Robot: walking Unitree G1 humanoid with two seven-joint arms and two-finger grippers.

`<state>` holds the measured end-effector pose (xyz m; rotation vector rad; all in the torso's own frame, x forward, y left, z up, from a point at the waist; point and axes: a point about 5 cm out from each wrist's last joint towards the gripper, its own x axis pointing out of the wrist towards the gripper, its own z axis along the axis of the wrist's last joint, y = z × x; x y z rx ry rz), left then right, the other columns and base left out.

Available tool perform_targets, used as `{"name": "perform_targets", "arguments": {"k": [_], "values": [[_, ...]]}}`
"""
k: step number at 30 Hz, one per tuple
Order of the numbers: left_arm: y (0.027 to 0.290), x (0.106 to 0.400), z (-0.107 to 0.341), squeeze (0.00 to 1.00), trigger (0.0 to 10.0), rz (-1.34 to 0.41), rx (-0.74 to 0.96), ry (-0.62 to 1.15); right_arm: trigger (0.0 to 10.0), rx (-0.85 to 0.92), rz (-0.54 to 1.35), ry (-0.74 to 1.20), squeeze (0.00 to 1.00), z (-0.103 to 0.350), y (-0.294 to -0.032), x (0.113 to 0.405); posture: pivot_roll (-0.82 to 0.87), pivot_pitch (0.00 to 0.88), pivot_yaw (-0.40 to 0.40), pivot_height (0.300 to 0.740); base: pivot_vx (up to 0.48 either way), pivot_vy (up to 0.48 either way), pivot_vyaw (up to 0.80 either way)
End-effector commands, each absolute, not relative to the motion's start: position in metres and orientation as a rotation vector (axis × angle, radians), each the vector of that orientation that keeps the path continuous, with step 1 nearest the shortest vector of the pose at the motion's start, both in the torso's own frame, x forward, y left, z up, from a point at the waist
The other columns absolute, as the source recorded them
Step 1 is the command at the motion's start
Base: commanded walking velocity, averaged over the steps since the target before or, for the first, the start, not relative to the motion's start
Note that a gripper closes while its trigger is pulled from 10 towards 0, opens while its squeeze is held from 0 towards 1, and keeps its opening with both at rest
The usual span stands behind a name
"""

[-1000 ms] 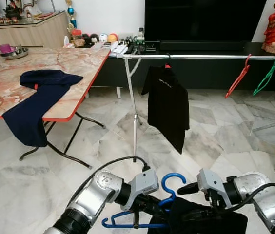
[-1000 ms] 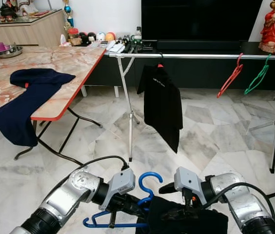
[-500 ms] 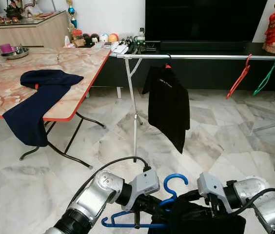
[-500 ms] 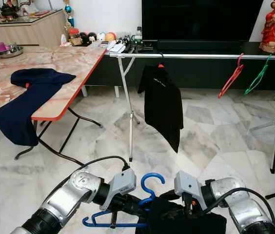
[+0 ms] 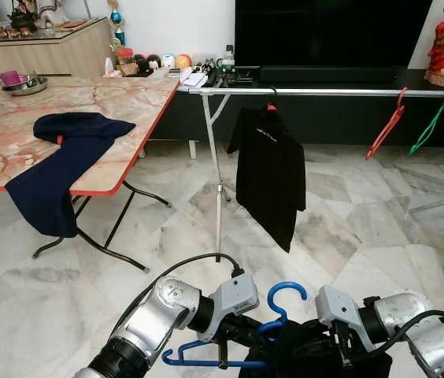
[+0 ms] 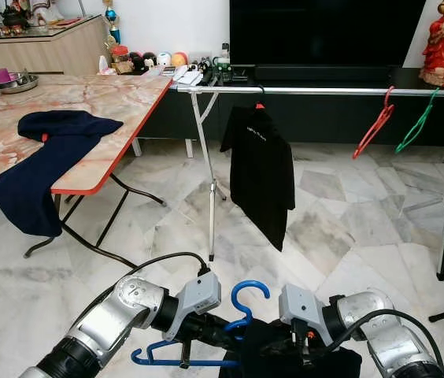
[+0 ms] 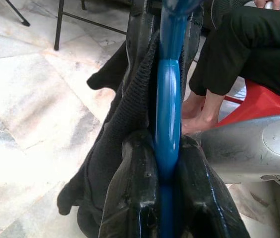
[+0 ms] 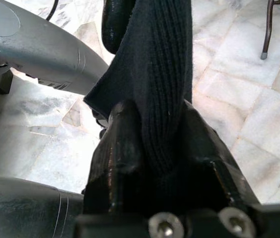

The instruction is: Hang hanger

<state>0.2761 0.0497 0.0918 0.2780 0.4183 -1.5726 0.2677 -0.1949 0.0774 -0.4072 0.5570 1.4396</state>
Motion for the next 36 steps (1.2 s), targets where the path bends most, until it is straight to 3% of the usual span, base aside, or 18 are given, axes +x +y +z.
{"name": "perform_targets", "arguments": {"k": [1,36], "values": [[0.041,0.281,0.111,0.0,10.0,-1.587,0.258,0.32,0.0,-0.406,1.452,0.592,0.0,0.067,-0.191,0.262,-0.04,0.0,0.008,0.74,0.0,0.0,0.0],[0.045,0.293,0.115,0.0,10.0,-1.493,0.27,0.285,0.0,-0.437,1.413,0.619,0.0,0.06,-0.194,0.263,-0.03,0.021,-0.001,0.74,0.0,0.0,0.0]]}}
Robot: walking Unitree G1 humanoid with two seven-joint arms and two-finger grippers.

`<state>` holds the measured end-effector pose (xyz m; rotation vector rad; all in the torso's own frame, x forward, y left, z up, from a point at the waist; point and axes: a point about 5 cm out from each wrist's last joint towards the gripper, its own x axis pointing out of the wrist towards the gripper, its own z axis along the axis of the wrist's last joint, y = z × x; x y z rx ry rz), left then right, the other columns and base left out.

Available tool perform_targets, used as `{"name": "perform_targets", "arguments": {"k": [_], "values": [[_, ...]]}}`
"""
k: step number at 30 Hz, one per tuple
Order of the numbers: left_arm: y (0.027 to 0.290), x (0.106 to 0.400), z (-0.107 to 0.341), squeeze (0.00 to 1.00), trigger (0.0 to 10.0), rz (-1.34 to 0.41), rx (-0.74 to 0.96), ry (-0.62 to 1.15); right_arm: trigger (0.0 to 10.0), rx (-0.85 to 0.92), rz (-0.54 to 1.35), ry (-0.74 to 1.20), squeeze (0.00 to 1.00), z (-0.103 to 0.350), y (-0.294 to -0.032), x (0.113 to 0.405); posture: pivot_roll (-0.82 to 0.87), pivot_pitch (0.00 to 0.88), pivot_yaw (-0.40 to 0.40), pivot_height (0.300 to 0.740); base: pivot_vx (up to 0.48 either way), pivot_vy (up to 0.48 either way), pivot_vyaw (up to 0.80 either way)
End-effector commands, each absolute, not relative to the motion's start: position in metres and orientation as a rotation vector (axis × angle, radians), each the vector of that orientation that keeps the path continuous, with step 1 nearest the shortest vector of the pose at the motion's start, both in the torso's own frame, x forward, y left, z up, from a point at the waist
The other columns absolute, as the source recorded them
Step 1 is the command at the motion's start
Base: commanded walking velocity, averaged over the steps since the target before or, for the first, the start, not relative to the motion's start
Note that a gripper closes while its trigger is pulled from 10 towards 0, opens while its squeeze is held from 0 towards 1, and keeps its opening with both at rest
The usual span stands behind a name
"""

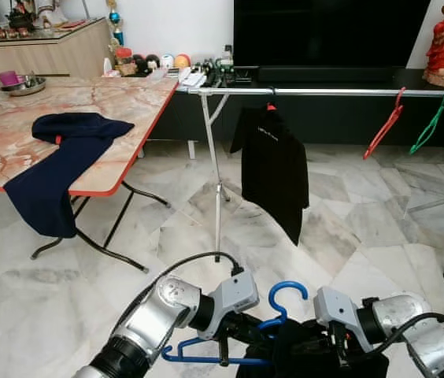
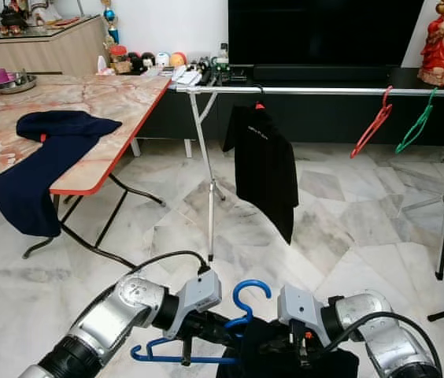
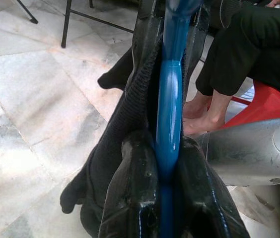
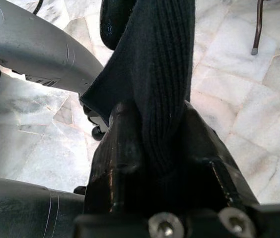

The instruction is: Hang hanger

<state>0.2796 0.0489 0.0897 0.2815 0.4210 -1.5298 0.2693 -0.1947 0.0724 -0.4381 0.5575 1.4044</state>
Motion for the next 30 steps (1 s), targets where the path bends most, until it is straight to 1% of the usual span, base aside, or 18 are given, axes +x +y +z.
{"name": "perform_targets", "arguments": {"k": [1,3,4,5,6,8,14,22,26,27,30], "values": [[0.044,0.293,0.116,0.0,10.0,-1.495,0.27,0.283,0.0,-0.439,1.412,0.621,0.0,0.059,-0.194,0.262,-0.03,0.024,-0.002,0.74,0.0,0.0,0.0],[0.044,0.293,0.116,0.0,10.0,-1.497,0.268,0.281,0.0,-0.441,1.41,0.625,0.0,0.058,-0.194,0.262,-0.03,0.025,-0.002,0.74,0.0,0.0,0.0],[0.043,0.293,0.116,0.07,10.0,-1.498,0.267,0.281,0.0,-0.442,1.409,0.626,0.0,0.058,-0.194,0.262,-0.03,0.025,-0.002,0.74,0.0,0.0,0.0],[0.043,0.293,0.116,0.07,10.0,-1.498,0.267,0.281,0.0,-0.442,1.409,0.626,0.0,0.058,-0.194,0.262,-0.03,0.025,-0.002,0.74,0.0,0.0,0.0],[0.043,0.293,0.116,0.48,10.0,-1.502,0.264,0.282,0.0,-0.45,1.407,0.631,0.0,0.057,-0.194,0.262,-0.03,0.027,-0.002,0.74,0.0,0.0,0.0],[0.044,0.292,0.116,1.0,10.0,-1.506,0.261,0.283,0.0,-0.455,1.403,0.634,0.0,0.057,-0.195,0.262,-0.03,0.028,-0.002,0.74,0.0,0.0,0.0],[0.047,0.291,0.115,1.0,10.0,-1.517,0.259,0.292,0.0,-0.466,1.396,0.643,0.0,0.055,-0.196,0.262,-0.03,0.032,-0.003,0.74,0.0,0.0,0.0],[0.058,0.289,0.115,1.0,10.0,-1.533,0.291,0.32,0.0,-0.48,1.368,0.677,0.0,0.047,-0.201,0.258,-0.02,0.039,-0.005,0.74,0.0,0.0,0.0],[0.068,0.294,0.117,1.0,10.0,-1.482,0.298,0.315,0.0,-0.465,1.319,0.685,0.0,0.045,-0.205,0.258,-0.02,0.041,-0.006,0.74,0.0,0.0,0.0],[0.08,0.299,0.12,1.0,10.0,-1.409,0.281,0.305,0.0,-0.465,1.242,0.69,0.0,0.043,-0.214,0.259,-0.02,0.045,-0.005,0.74,0.0,0.0,0.0],[0.09,0.302,0.123,1.0,10.0,-1.352,0.263,0.295,0.0,-0.471,1.162,0.689,0.0,0.044,-0.223,0.262,-0.02,0.05,-0.004,0.74,0.0,0.0,0.0]]}}
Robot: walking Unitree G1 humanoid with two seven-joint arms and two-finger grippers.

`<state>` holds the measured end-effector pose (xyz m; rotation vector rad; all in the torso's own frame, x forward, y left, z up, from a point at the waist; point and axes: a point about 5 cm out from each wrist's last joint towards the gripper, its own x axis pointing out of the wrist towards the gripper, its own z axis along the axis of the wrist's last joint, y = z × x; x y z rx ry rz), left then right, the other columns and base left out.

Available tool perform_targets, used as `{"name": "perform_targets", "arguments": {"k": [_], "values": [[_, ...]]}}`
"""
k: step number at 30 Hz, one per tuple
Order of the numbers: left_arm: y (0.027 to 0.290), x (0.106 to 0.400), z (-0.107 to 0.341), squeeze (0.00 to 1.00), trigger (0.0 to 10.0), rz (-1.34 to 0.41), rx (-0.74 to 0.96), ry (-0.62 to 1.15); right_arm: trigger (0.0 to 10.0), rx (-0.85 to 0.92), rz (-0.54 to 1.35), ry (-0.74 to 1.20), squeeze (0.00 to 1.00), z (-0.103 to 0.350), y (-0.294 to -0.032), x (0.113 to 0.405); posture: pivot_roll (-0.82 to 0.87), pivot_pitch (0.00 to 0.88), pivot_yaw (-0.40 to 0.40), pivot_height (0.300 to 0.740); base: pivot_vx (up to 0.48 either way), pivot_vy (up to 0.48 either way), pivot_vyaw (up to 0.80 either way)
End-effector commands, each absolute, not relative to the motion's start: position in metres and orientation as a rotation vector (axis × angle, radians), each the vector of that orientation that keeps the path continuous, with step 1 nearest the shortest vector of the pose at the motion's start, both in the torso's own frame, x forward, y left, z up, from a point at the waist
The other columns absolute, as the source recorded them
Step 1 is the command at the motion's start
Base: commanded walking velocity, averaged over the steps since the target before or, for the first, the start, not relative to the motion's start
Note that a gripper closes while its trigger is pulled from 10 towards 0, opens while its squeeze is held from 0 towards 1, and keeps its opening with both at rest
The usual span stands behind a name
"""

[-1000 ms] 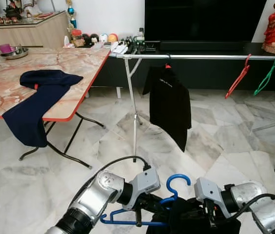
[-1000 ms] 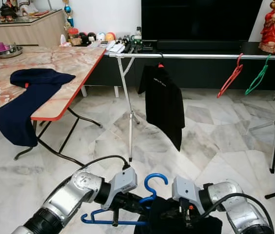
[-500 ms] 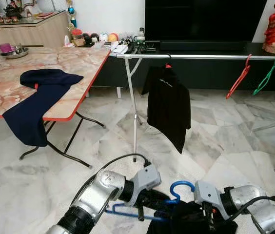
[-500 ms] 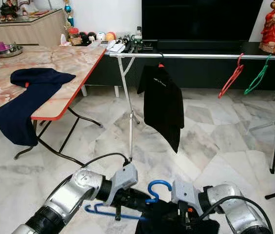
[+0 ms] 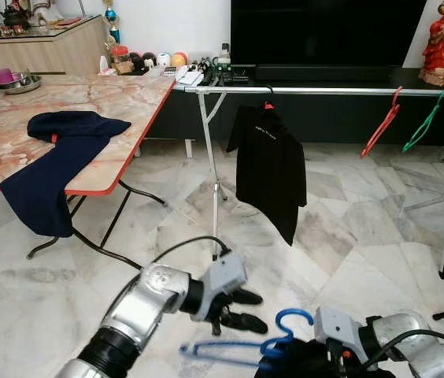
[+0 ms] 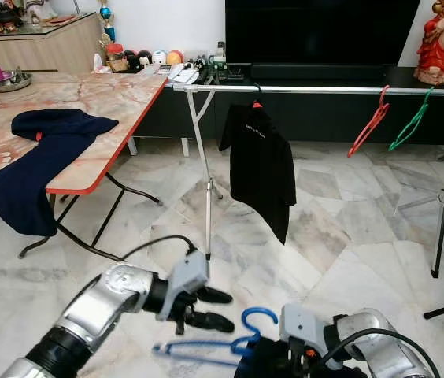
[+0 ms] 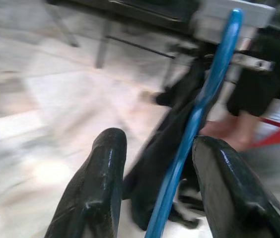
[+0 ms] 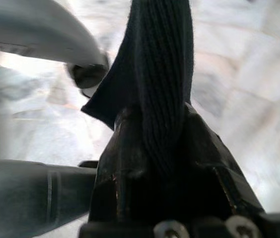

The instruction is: Hang hanger

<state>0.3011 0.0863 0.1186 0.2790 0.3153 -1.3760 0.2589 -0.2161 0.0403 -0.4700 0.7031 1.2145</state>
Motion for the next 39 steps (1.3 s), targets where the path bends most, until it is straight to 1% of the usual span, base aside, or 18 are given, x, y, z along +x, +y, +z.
{"name": "perform_targets", "arguments": {"k": [1,3,4,10,12,15,16,18,20,22,25,26,27,29,34,35,38,39], "values": [[0.093,0.303,0.123,1.0,10.0,-1.334,0.257,0.292,0.0,-0.472,1.136,0.685,0.0,0.045,-0.226,0.263,-0.02,0.05,-0.004,0.74,0.0,0.0,0.0],[0.102,0.305,0.123,1.0,10.0,-1.262,0.232,0.282,0.0,-0.46,1.044,0.676,0.0,0.048,-0.235,0.267,-0.02,0.053,-0.001,0.74,0.0,0.0,0.0],[0.11,0.305,0.12,1.0,10.0,-1.197,0.195,0.281,0.0,-0.466,0.985,0.678,0.0,0.051,-0.241,0.268,-0.02,0.055,-0.001,0.74,0.0,0.0,0.0],[0.122,0.296,0.104,1.0,10.0,-1.135,0.149,0.332,0.0,-0.482,0.909,0.663,0.0,0.059,-0.25,0.272,-0.03,0.062,0.003,0.74,0.0,0.0,0.0],[0.123,0.291,0.087,1.0,10.0,-1.091,0.171,0.381,0.0,-0.493,0.871,0.634,0.0,0.069,-0.251,0.279,-0.03,0.06,0.006,0.74,0.0,0.0,0.0],[0.122,0.284,0.07,1.0,10.0,-1.083,0.219,0.442,0.0,-0.507,0.855,0.605,0.0,0.08,-0.249,0.286,-0.04,0.058,0.008,0.74,0.0,0.0,0.0],[0.12,0.282,0.065,1.0,10.0,-1.07,0.203,0.448,0.0,-0.527,0.854,0.588,0.0,0.086,-0.247,0.29,-0.04,0.056,0.01,0.74,0.0,0.0,0.0],[0.12,0.282,0.06,1.0,10.0,-1.041,0.199,0.453,0.0,-0.539,0.858,0.571,0.0,0.09,-0.245,0.293,-0.05,0.051,0.008,0.74,0.0,0.0,0.0],[0.121,0.282,0.055,1.0,10.0,-1.016,0.223,0.463,0.0,-0.536,0.865,0.55,0.0,0.096,-0.241,0.296,-0.04,0.048,0.007,0.74,0.0,0.0,0.0],[0.124,0.285,0.048,1.0,10.0,-0.95,0.267,0.461,0.0,-0.545,0.881,0.502,0.0,0.107,-0.234,0.301,-0.04,0.044,0.006,0.74,0.0,0.0,0.0],[0.125,0.287,0.044,1.0,10.0,-0.915,0.302,0.453,0.0,-0.534,0.897,0.473,0.0,0.114,-0.229,0.304,-0.05,0.04,0.007,0.74,0.0,0.0,0.0],[0.124,0.29,0.04,0.72,10.0,-0.874,0.327,0.443,0.0,-0.535,0.917,0.448,0.0,0.121,-0.223,0.306,-0.05,0.035,0.007,0.74,0.0,0.0,0.0],[0.123,0.291,0.039,0.0,10.0,-0.85,0.351,0.43,0.0,-0.542,0.928,0.437,0.0,0.124,-0.22,0.306,-0.05,0.034,0.007,0.74,0.0,0.0,0.0],[0.12,0.297,0.035,0.0,10.0,-0.77,0.373,0.404,0.0,-0.557,0.957,0.41,0.0,0.133,-0.213,0.308,-0.05,0.029,0.004,0.74,0.0,0.0,0.0],[0.113,0.302,0.031,0.0,10.0,-0.683,0.353,0.4,0.0,-0.563,0.967,0.387,0.0,0.139,-0.206,0.312,-0.05,0.025,0.002,0.74,0.0,0.0,0.0],[0.112,0.304,0.028,0.0,10.0,-0.642,0.346,0.413,0.0,-0.569,0.981,0.378,0.0,0.141,-0.202,0.313,-0.06,0.024,0.001,0.74,0.0,0.0,0.0],[0.108,0.305,0.025,0.0,10.0,-0.625,0.349,0.415,0.0,-0.568,0.992,0.339,0.0,0.15,-0.191,0.32,-0.06,0.025,-0.005,0.74,0.0,0.0,0.0],[0.108,0.305,0.025,0.0,10.0,-0.625,0.349,0.415,0.0,-0.568,0.992,0.339,0.0,0.15,-0.191,0.32,-0.06,0.025,-0.005,0.74,0.0,0.0,0.0]]}}
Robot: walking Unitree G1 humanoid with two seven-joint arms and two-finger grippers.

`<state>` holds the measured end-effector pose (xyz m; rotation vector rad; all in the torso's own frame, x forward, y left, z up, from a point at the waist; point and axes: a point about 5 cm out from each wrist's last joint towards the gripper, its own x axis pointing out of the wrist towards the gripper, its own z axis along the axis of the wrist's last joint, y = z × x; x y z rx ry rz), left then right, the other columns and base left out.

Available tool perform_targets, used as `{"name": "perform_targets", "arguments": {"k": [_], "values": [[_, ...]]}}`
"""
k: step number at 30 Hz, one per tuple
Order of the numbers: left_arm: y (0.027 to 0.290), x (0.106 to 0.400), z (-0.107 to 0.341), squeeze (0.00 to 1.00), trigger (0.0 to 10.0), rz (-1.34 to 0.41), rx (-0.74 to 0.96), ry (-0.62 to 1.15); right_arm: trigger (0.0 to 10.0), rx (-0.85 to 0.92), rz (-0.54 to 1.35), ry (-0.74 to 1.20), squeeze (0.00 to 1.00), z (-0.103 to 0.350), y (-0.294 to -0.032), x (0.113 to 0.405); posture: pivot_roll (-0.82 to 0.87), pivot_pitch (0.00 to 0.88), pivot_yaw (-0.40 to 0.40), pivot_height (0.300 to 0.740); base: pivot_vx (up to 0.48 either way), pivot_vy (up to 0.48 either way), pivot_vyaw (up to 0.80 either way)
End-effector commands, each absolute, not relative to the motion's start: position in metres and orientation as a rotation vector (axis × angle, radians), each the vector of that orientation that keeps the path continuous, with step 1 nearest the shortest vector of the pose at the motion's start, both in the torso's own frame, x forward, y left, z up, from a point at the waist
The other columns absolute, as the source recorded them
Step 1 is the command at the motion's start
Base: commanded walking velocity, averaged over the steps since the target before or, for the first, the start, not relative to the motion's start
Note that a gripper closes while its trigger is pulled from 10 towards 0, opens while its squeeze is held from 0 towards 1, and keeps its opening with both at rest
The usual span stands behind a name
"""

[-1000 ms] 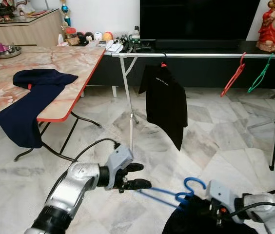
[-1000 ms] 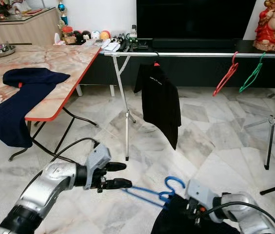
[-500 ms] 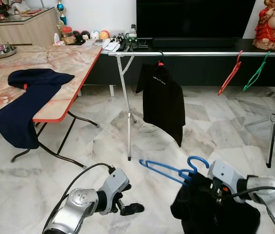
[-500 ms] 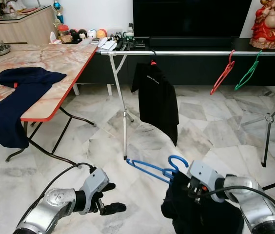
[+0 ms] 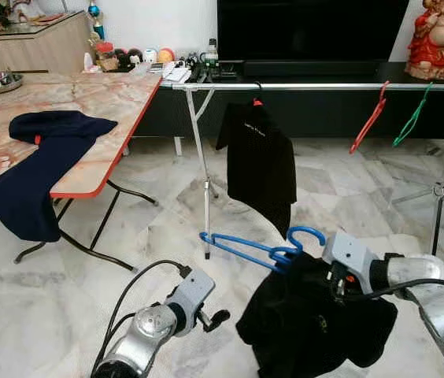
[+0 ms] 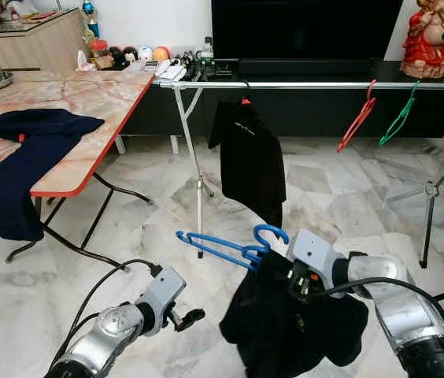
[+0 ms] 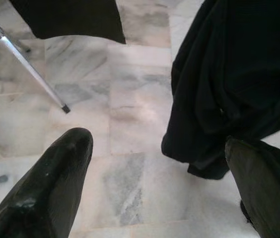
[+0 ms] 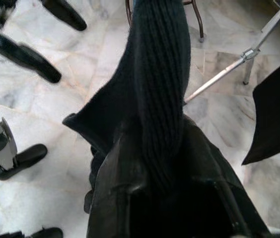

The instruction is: Hang hanger

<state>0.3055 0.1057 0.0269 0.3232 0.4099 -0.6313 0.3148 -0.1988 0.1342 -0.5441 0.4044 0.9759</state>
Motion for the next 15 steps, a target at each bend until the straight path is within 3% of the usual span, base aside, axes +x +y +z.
{"name": "perform_targets", "arguments": {"k": [1,15], "values": [[0.106,0.306,0.024,0.0,10.0,-0.622,0.352,0.415,0.0,-0.562,1.001,0.31,0.0,0.156,-0.184,0.324,-0.06,0.027,-0.008,0.74,0.0,0.0,0.0],[0.095,0.309,0.027,0.0,10.0,-0.668,0.439,0.347,0.0,-0.516,1.115,0.155,0.0,0.186,-0.126,0.335,-0.05,0.033,-0.025,0.74,0.0,0.0,0.0]]}}
